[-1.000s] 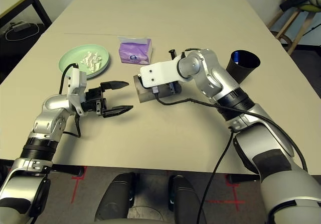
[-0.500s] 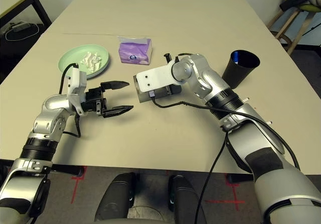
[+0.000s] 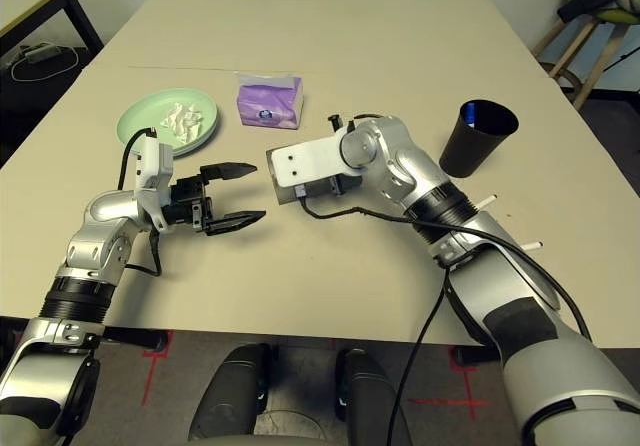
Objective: Organize and tidy the items on the table.
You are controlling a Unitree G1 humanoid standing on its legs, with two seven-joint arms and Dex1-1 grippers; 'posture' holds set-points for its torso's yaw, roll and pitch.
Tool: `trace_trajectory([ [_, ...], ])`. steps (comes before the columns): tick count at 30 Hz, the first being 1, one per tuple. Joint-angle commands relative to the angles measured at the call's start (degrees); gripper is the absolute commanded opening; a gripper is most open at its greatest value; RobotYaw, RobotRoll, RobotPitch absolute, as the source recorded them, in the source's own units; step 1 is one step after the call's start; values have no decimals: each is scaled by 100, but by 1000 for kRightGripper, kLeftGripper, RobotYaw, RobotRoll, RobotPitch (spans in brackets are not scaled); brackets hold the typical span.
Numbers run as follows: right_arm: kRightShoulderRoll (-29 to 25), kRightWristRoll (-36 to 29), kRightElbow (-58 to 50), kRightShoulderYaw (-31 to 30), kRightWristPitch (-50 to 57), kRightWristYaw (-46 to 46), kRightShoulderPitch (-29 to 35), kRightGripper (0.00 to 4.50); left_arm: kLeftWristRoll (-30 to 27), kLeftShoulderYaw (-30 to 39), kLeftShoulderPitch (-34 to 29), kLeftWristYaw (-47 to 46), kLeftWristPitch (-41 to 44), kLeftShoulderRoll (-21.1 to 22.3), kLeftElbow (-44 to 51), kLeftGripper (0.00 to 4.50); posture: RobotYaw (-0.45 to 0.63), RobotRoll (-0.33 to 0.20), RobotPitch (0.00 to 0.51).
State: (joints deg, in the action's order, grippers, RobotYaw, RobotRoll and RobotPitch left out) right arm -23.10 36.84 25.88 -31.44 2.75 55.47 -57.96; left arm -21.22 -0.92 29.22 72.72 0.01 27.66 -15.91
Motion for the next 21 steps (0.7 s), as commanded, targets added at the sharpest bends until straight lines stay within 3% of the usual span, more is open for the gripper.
trace_trajectory([
  [1,-7,19,47,-122,32,141,78,341,5,-47,-64,-8,6,29,142,4500,254,0,115],
  [4,-33,-1,8,-115,46,259,81,341,6,-42,-63,-12,8,37,138,4500,252,0,113],
  [15,-77,-248,-449,240,561,571,-88,4356,14,-23,64,13,-37,39,-39,4500,218,0,94],
  [21,-284,-1022,-982,996,1555,1095,-316,4473,27,-24,244,80,-96,29,-271,4500,180,0,84],
])
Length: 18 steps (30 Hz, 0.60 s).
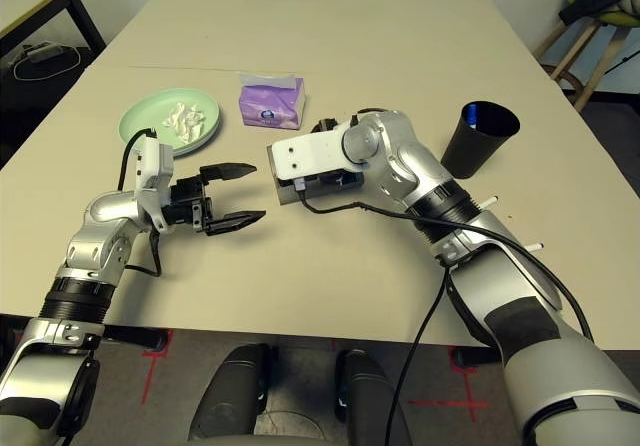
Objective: Organize and tidy the items on the table.
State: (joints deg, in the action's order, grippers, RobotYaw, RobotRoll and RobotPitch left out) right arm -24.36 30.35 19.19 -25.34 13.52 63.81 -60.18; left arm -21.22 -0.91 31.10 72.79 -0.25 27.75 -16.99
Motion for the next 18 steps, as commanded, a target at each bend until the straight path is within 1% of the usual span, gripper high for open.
trace_trajectory([
  [1,-224,-548,-420,550,659,326,-61,4473,33,-28,90,84,-74,17,-211,4500,174,0,83],
  [3,-259,-894,-592,802,1051,422,16,4473,38,-28,145,105,-88,15,-295,4500,168,0,82],
  [5,-251,-1221,-617,1112,1159,227,206,4473,47,-20,205,64,-82,-7,-372,4500,158,0,82],
  [7,-17,-1900,-686,1632,1264,104,497,4473,55,-3,247,13,-69,-21,-442,4500,149,0,80],
  [9,129,-2174,-654,1939,1086,-305,763,4473,111,-7,275,-12,-95,13,-540,4500,143,0,80],
  [11,425,-2838,-701,2601,1161,-670,1271,4473,152,21,332,-147,-95,-15,-642,4500,137,0,78],
  [13,657,-3339,-852,2997,1257,-909,1704,4473,178,73,387,-277,-113,-35,-743,4500,132,0,77],
  [16,954,-3767,-910,3384,746,-1396,2248,4473,177,119,466,-404,-128,-70,-865,4500,133,0,80],
  [18,1075,-3913,-759,3560,56,-1639,2581,4473,222,145,506,-527,-272,-118,-974,4500,136,0,82],
])
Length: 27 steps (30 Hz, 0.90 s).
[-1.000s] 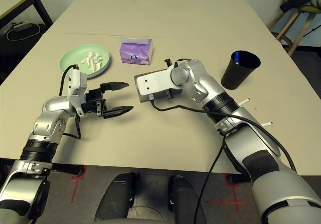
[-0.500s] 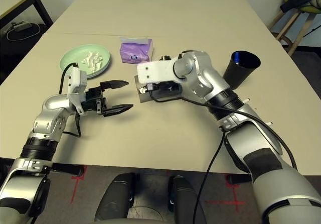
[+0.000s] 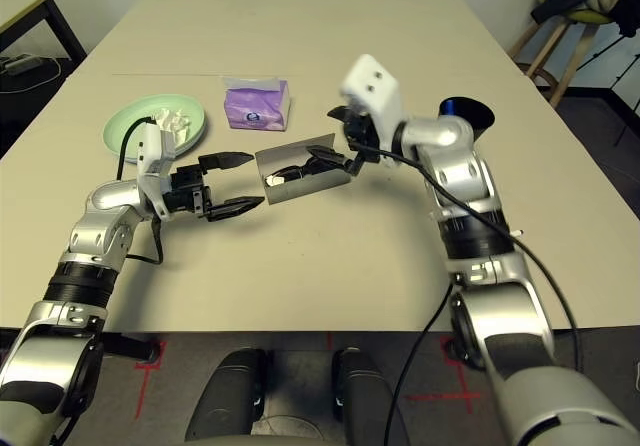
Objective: Organize and tidy the items on the table.
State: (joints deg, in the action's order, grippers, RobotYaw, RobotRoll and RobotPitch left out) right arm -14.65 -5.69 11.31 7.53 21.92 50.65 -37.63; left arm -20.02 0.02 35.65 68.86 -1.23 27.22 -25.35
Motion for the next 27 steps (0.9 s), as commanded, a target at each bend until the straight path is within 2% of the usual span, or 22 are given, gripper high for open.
trace_trajectory([
  [1,118,-349,103,301,-1123,-391,446,4473,108,65,66,-206,-205,-95,-175,4500,136,0,82],
  [9,-64,-1186,933,717,-2373,-151,858,4473,-41,133,72,-75,-270,-154,-362,4500,154,0,81],
  [17,-594,-1122,1975,434,-3428,738,1091,4473,285,-3,281,172,-1071,-215,-1033,4500,174,0,89],
  [22,-706,-1176,2016,274,-3561,981,1322,4473,388,43,393,28,-1184,-324,-1356,4500,172,0,91],
  [27,-725,-1300,1543,230,-3417,876,1671,4473,481,43,407,-33,-1185,-369,-1602,4500,161,0,89],
])
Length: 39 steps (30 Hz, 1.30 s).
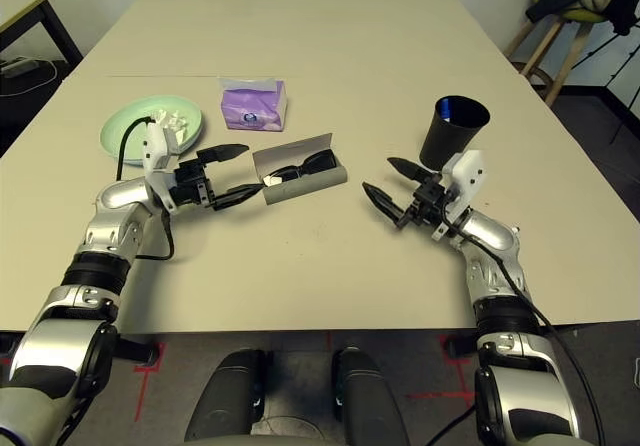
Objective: Organize and tidy the items on the table.
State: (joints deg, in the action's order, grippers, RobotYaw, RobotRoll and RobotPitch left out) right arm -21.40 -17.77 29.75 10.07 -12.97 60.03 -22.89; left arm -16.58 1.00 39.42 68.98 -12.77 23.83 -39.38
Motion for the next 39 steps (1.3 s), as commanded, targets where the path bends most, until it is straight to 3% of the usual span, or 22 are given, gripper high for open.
trace_trajectory([
  [1,-56,-84,-412,-42,73,-100,285,4473,163,-45,31,-100,8,-33,-263,4500,159,0,78],
  [2,-61,-75,-496,-58,76,-131,350,4473,168,-30,35,-130,55,-37,-312,4500,158,0,75],
  [5,-62,-104,-732,-59,171,-280,414,4500,168,-1,105,-125,177,-33,-497,3869,150,0,69],
  [10,-85,-121,-880,-125,275,-323,345,4500,213,97,413,-507,408,-80,-872,2018,144,0,70],
  [15,-148,-53,-653,-220,279,-266,71,4500,795,5,967,-1873,660,-103,-1558,116,147,0,73],
  [23,-111,-81,-587,-307,261,-262,-67,4500,1101,-30,1441,-2628,815,-280,-2103,53,146,0,76],
  [39,-9,-64,-745,-357,606,-580,93,4500,1388,-525,1236,-984,515,-360,-1919,53,128,0,83],
])
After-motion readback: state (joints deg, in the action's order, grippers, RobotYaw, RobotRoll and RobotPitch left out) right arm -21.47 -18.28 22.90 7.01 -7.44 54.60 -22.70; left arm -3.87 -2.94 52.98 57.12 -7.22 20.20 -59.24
